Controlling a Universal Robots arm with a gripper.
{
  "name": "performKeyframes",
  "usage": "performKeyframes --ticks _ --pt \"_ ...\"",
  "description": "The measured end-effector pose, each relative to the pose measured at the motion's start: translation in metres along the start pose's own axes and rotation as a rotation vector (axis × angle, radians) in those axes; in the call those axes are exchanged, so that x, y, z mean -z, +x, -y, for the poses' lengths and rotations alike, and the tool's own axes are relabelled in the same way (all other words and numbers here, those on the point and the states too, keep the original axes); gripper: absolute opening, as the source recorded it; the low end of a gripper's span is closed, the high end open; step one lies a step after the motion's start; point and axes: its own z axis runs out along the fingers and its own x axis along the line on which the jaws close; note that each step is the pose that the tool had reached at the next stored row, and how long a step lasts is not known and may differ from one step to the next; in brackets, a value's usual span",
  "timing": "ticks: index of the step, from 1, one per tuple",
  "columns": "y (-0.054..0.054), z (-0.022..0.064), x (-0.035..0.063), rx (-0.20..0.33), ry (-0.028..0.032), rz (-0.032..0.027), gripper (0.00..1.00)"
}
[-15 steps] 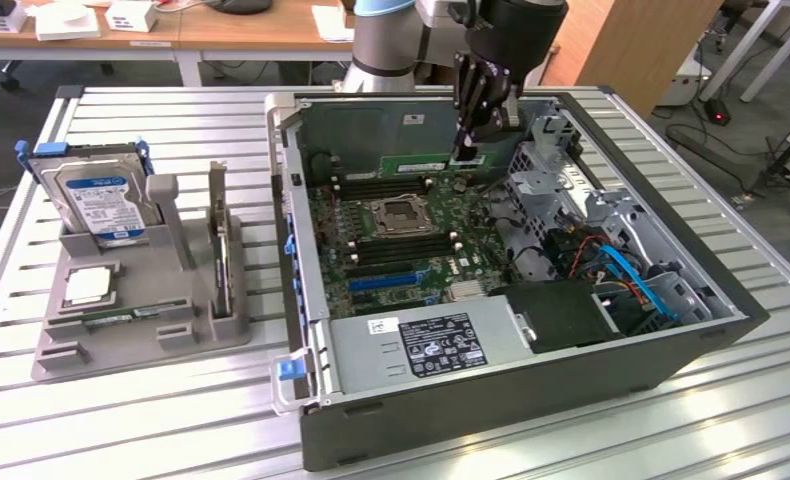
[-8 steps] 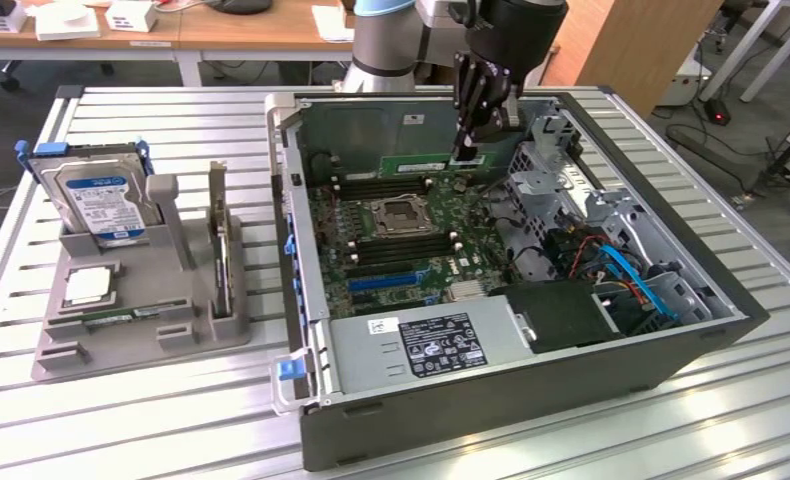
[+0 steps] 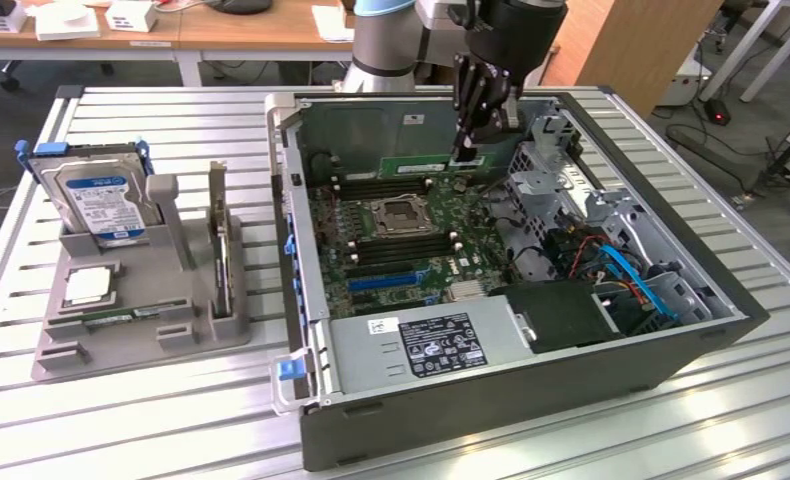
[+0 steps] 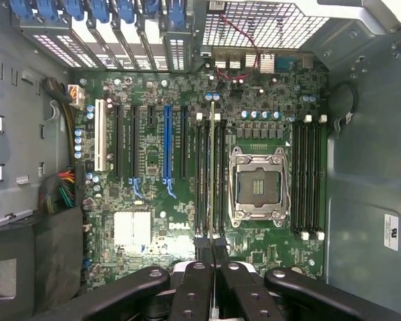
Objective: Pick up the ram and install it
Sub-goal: 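Insert the ram into the slot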
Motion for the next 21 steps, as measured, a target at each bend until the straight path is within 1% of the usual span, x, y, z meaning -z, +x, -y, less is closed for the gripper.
performKeyframes --ticks 21 --pt "0.001 0.0012 -0.0261 0.000 -0.0001 -0.0003 0.11"
